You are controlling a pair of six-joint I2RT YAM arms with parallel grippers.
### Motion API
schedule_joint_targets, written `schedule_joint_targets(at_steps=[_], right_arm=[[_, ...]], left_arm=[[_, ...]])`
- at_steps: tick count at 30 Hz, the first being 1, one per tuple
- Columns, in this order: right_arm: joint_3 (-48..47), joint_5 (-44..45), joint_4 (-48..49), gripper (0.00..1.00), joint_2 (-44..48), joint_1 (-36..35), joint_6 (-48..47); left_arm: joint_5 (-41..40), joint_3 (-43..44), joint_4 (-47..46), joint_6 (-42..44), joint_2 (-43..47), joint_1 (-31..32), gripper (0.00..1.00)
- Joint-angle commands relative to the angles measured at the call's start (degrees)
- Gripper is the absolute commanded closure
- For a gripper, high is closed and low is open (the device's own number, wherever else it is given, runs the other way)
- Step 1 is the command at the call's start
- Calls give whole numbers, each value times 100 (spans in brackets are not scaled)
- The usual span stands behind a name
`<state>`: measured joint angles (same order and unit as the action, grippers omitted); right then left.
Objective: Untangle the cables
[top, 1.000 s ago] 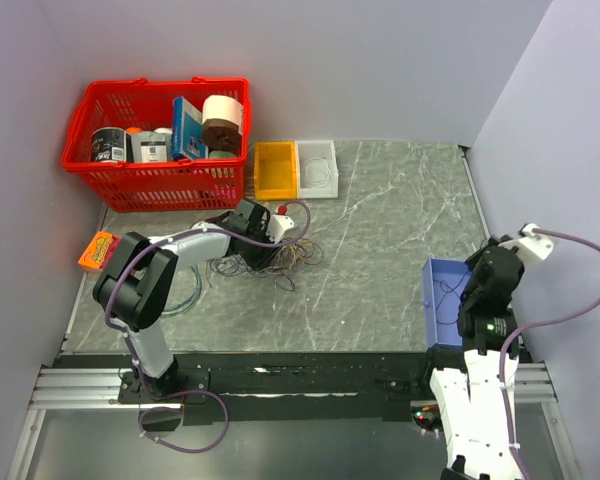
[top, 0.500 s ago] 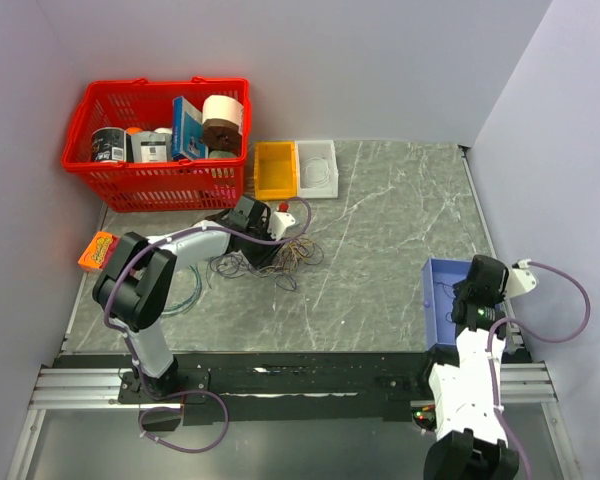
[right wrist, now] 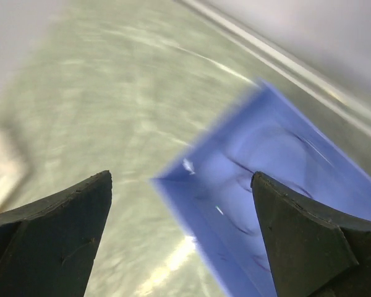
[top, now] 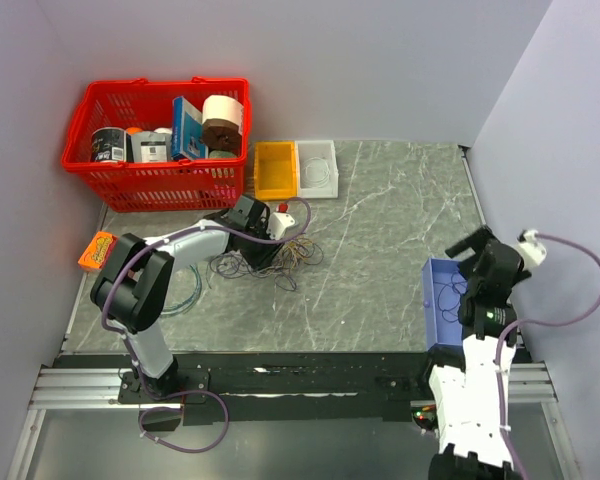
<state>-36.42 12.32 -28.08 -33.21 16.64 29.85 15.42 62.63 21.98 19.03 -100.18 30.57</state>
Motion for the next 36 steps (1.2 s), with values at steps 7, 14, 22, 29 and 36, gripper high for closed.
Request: schedule_joint_targets(at_steps=[7, 14, 22, 29, 36], right_arm=[[-647, -3204, 2015, 4, -1299, -2313, -2035], [-655, -4018, 3114, 27, -3075, -3956, -2062], [-910, -3543, 3791, 49, -4912, -5592, -2001], [-1121, -3095, 3818, 62, -5617, -5769, -1868], [-1183, -2472, 3511, 66, -5320, -5594, -2000]], left_arm=[[216, 381, 430, 5, 640, -24, 45], [110, 504, 667, -48, 640, -147, 44], [93, 478, 703, -162, 526, -323, 44], [119, 434, 738, -171, 535, -411, 44], [128, 399, 790, -180, 561, -411, 44]])
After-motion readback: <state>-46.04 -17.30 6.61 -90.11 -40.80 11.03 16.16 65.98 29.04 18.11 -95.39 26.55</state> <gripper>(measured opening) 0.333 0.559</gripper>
